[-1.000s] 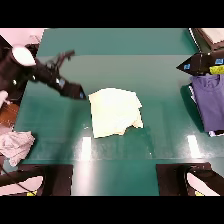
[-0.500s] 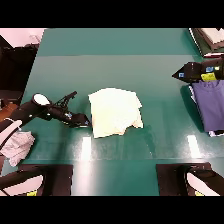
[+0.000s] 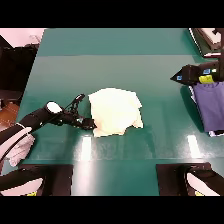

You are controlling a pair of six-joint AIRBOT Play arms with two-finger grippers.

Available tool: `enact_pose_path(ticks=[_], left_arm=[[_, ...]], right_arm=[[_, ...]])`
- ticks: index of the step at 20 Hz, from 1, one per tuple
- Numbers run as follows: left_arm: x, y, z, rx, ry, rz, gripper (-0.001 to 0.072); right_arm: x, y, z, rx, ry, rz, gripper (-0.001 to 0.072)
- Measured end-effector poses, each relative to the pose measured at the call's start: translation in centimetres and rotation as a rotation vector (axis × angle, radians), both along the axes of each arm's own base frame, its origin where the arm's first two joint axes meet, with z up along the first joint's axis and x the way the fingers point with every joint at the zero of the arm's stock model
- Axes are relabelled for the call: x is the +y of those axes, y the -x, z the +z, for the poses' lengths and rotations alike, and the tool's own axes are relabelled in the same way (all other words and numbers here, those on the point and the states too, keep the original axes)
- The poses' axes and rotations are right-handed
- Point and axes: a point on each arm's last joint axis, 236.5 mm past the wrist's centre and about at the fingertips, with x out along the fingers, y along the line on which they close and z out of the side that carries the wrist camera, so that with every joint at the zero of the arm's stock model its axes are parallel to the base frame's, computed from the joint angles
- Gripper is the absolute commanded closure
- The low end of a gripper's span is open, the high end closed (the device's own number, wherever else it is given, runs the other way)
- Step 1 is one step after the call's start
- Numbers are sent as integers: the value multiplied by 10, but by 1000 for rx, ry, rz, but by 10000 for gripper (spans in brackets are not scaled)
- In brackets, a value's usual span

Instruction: Fold the shirts.

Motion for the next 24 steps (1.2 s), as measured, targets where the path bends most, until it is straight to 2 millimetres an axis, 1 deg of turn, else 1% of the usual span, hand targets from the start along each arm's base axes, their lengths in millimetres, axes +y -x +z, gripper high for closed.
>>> enact_pose_path(ticks=[1,2,3,4,8,11,13,14,16,17,18,19,20,21,22,23,24], left_arm=[[-2,-1,2,-5,4,-2,684],[-4,-3,6,-10,9,-6,684],[-5,-4,10,-16,13,-16,684],[-7,-4,14,-22,15,-33,684],[-10,-7,30,-46,18,-92,684],[-11,-8,36,-53,20,-111,684],[-11,-6,37,-51,20,-120,684],[-12,-6,38,-49,21,-123,684],[-12,-4,39,-45,23,-130,684],[-12,-3,39,-42,22,-136,685],[-11,-3,40,-45,18,-146,685],[-9,-4,44,-53,7,-155,684],[-6,-7,49,-72,-12,-167,685],[-2,-12,59,-108,-41,-180,685],[4,-20,74,-164,-76,-193,684],[10,-29,91,-226,-113,-203,684],[19,-39,114,-303,-154,-210,684]], right_arm=[[5,4,-7,25,-3,9,570],[13,10,-17,55,-4,29,345],[23,18,-29,92,-5,51,186],[35,27,-45,134,-5,77,176],[87,65,-112,268,-13,138,176],[117,84,-156,340,-21,119,176],[133,92,-181,378,-17,106,182],[141,94,-192,387,-18,102,240],[157,95,-207,388,-27,94,657],[162,94,-211,382,-30,91,693],[166,92,-213,373,-31,93,693],[168,90,-210,355,-29,104,694],[167,86,-203,325,-26,114,694],[163,79,-190,288,-19,120,694],[154,71,-174,243,-6,123,694],[141,62,-153,192,13,119,695],[126,54,-132,145,28,103,695]])
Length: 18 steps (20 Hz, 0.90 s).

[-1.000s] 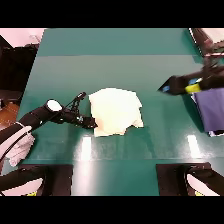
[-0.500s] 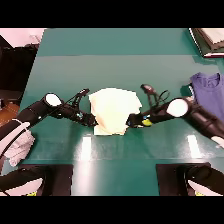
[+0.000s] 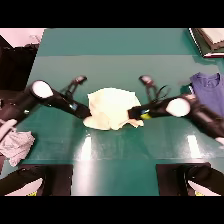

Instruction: Fold the shirts.

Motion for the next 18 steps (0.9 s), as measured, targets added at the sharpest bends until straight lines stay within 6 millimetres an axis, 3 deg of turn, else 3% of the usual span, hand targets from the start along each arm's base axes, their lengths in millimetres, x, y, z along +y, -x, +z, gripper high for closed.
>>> enact_pose_path(ticks=[4,6,9,15,18], left_arm=[[22,-27,109,-326,-43,20,684],[29,-28,160,-450,-34,35,684],[37,-21,224,-587,-12,45,684],[52,25,329,-762,22,20,684],[61,53,371,-841,44,21,684]], right_arm=[[-81,-26,94,-198,36,-147,695],[-118,-27,138,-297,40,-225,695],[-154,-16,202,-453,30,-312,695],[-188,32,305,-701,2,-398,695],[-198,50,335,-760,9,-429,695]])
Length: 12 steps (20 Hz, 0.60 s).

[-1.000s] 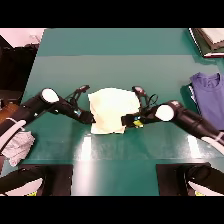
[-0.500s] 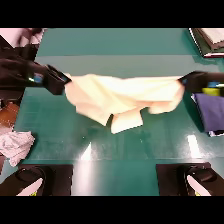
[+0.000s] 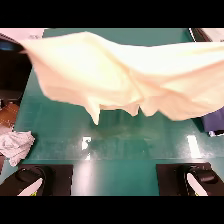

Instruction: Fold the shirts.

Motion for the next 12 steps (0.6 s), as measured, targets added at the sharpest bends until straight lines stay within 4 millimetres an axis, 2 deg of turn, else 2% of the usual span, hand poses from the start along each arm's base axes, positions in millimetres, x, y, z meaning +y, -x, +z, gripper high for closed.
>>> enact_pose_path(ticks=[2,3,5,6,8,12], left_arm=[[4,12,13,-21,8,-2,684],[4,14,13,-15,5,-2,684],[3,10,-7,51,-21,-4,684],[1,4,-23,101,-40,-4,684],[-4,-12,-72,237,-92,-4,684],[-5,-45,-194,479,-218,15,684]], right_arm=[[-5,2,5,23,10,-16,695],[-6,-2,-1,67,17,-19,695],[-5,-16,-23,188,27,-12,695],[-2,-25,-40,264,27,3,695],[7,-48,-85,442,25,52,694],[21,-92,-190,756,21,140,693]])
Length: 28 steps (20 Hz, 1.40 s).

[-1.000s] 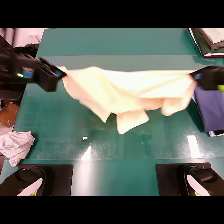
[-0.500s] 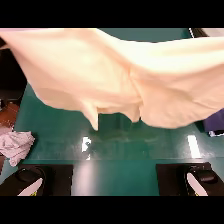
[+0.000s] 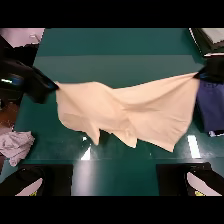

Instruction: Fold the shirts.

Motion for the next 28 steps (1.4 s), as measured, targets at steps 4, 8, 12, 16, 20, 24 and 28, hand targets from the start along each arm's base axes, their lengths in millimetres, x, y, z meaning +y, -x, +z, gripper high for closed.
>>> enact_pose_path(ticks=[4,8,12,16,20,24,28], left_arm=[[17,-49,-87,62,-87,107,682],[52,-93,-120,49,-88,259,263],[106,-115,-124,49,-64,431,265],[136,-112,-142,159,79,547,272],[134,-97,-194,338,216,572,271],[123,-80,-247,504,283,571,270],[115,-72,-274,588,323,566,270]], right_arm=[[5,-50,-77,93,-26,-10,688],[6,-90,-114,63,-53,-50,158],[-4,-101,-116,29,-59,-82,161],[-7,-86,-97,-1,-42,-40,162],[-7,-56,-86,-10,-29,-7,163],[-6,-25,-88,-16,-25,-1,301],[-6,-8,-90,-42,-24,-8,315]])
